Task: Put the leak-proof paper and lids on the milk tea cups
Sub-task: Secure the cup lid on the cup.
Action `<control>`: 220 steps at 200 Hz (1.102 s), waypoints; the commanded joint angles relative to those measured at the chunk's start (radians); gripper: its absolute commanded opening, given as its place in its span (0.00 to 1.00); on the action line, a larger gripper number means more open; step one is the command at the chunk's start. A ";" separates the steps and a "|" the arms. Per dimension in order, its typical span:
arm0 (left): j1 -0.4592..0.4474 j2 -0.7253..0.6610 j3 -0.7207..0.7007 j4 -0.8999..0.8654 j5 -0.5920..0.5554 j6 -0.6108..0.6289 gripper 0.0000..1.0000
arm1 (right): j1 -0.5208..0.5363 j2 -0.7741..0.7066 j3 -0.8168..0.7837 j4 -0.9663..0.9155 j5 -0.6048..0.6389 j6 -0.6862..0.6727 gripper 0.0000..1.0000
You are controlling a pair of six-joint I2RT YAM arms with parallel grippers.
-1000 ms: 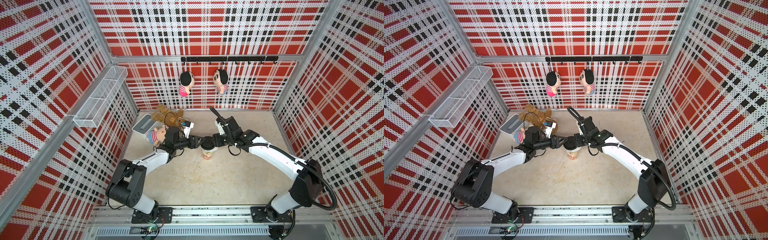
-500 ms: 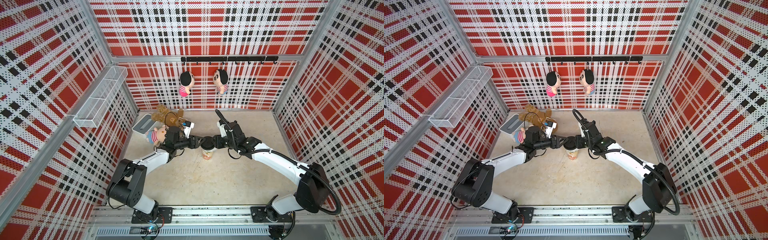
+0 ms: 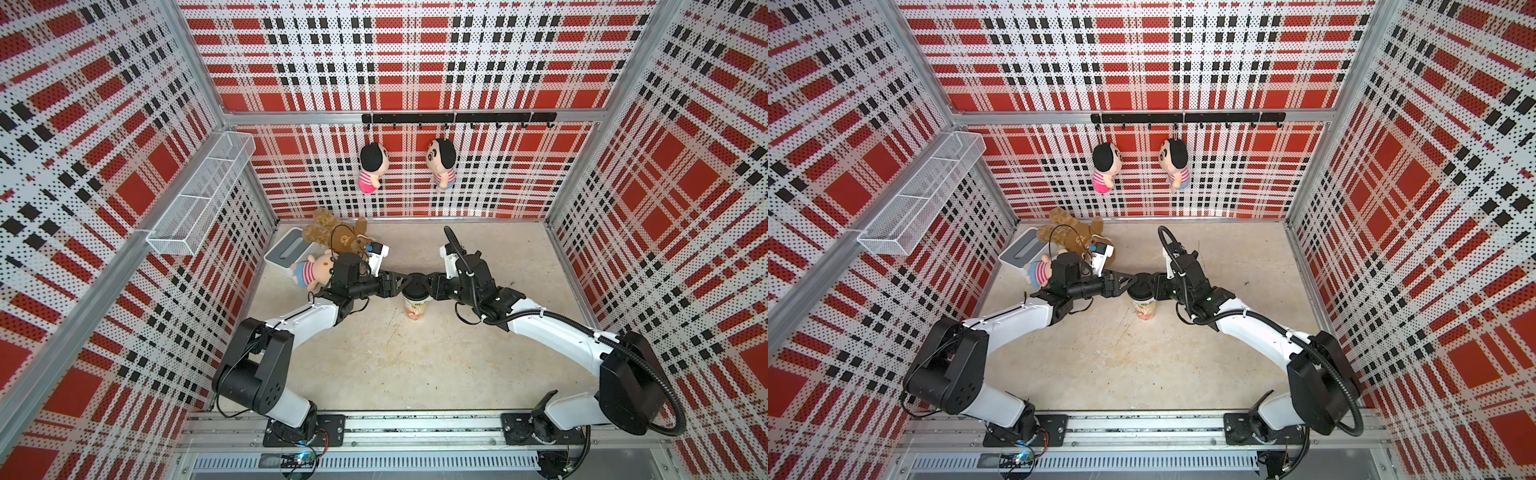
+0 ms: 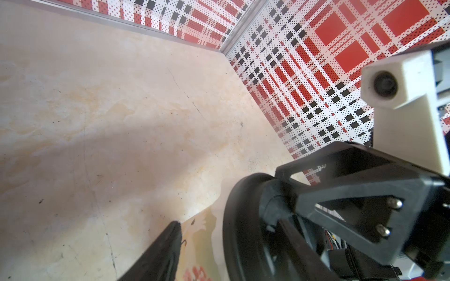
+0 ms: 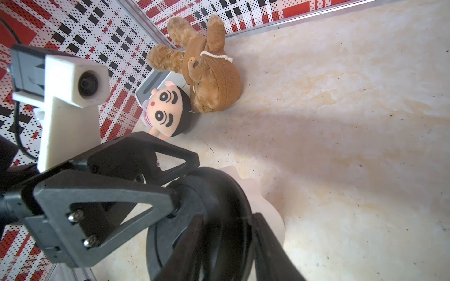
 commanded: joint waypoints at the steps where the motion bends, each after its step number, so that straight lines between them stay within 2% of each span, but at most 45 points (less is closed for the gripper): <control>1: -0.004 0.053 -0.031 -0.174 -0.065 0.043 0.65 | -0.032 0.073 -0.127 -0.290 0.045 -0.004 0.34; 55: -0.004 0.054 -0.030 -0.176 -0.067 0.042 0.65 | -0.040 0.087 -0.225 -0.203 0.025 0.028 0.31; 157: -0.001 0.058 -0.037 -0.175 -0.073 0.038 0.68 | -0.041 0.147 -0.353 -0.064 0.000 0.089 0.31; 192: -0.011 0.054 -0.036 -0.186 -0.080 0.047 0.69 | -0.041 0.123 -0.289 -0.096 0.002 0.078 0.31; 220: -0.013 0.055 -0.045 -0.195 -0.093 0.047 0.68 | -0.041 0.103 -0.129 -0.215 0.007 0.002 0.41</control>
